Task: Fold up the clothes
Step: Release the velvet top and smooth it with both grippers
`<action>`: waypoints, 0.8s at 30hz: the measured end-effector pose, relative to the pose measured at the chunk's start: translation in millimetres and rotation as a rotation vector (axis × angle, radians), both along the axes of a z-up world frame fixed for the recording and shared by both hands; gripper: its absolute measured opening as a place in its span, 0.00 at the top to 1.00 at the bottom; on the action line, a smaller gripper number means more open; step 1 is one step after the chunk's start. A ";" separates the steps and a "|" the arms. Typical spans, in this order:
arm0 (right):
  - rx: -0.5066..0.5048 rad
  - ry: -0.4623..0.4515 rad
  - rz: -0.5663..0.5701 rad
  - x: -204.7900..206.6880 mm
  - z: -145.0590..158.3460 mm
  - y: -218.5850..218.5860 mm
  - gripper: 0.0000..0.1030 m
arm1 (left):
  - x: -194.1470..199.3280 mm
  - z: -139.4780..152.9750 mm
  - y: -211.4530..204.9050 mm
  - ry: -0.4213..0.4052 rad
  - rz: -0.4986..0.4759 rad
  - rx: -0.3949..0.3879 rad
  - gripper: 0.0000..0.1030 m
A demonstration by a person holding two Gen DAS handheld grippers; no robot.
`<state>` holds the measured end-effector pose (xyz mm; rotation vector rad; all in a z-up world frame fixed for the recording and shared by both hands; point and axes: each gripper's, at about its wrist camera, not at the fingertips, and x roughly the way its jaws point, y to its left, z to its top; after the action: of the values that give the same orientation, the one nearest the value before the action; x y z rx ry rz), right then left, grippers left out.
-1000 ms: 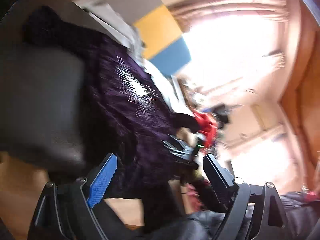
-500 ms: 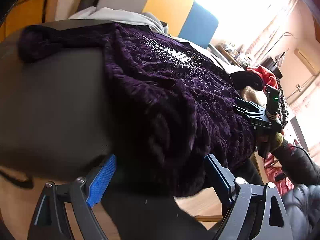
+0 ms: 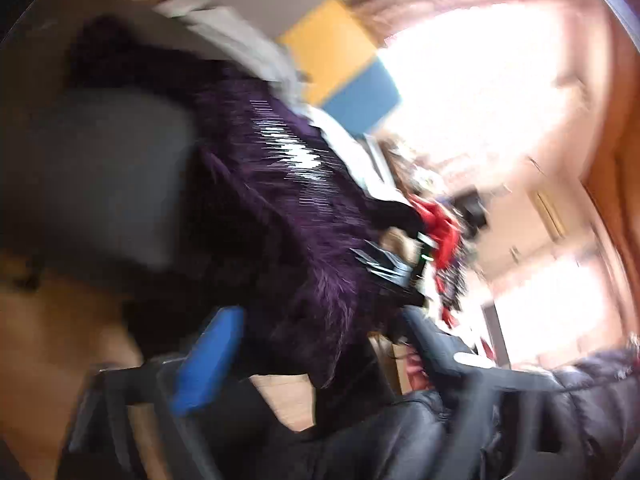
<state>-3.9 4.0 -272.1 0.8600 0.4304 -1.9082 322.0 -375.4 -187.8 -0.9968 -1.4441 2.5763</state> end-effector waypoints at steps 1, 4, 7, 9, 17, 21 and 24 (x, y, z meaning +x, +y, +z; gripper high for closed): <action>0.000 0.001 -0.001 0.2 0.0 -0.2 0.10 | 5.8 -8.3 -3.7 -0.040 0.031 0.009 0.16; 0.000 0.001 -0.002 0.5 0.0 -0.8 0.10 | 15.1 -31.4 -10.4 -0.149 0.121 -0.012 0.17; 0.002 0.005 -0.004 0.7 0.1 -1.4 0.10 | 5.2 -52.4 -9.5 -0.261 0.159 -0.065 0.17; 0.004 0.008 -0.004 0.9 0.1 -1.7 0.10 | -12.6 -52.3 -4.2 -0.277 0.153 -0.130 0.19; 0.020 0.019 -0.011 2.1 1.1 -3.2 0.10 | -117.1 -19.2 8.2 -0.149 0.040 -0.408 0.17; 0.091 -0.012 -0.025 4.9 14.8 -4.4 0.18 | -157.2 -21.6 10.0 -0.137 -0.025 -0.439 0.17; 0.043 -0.008 0.022 19.2 41.1 7.9 0.21 | -177.6 -24.1 8.0 -0.145 -0.046 -0.461 0.17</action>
<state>15.3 11.9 -231.0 0.8872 0.4761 -1.8804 144.3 -367.4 -211.9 -1.2645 -0.8408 2.9219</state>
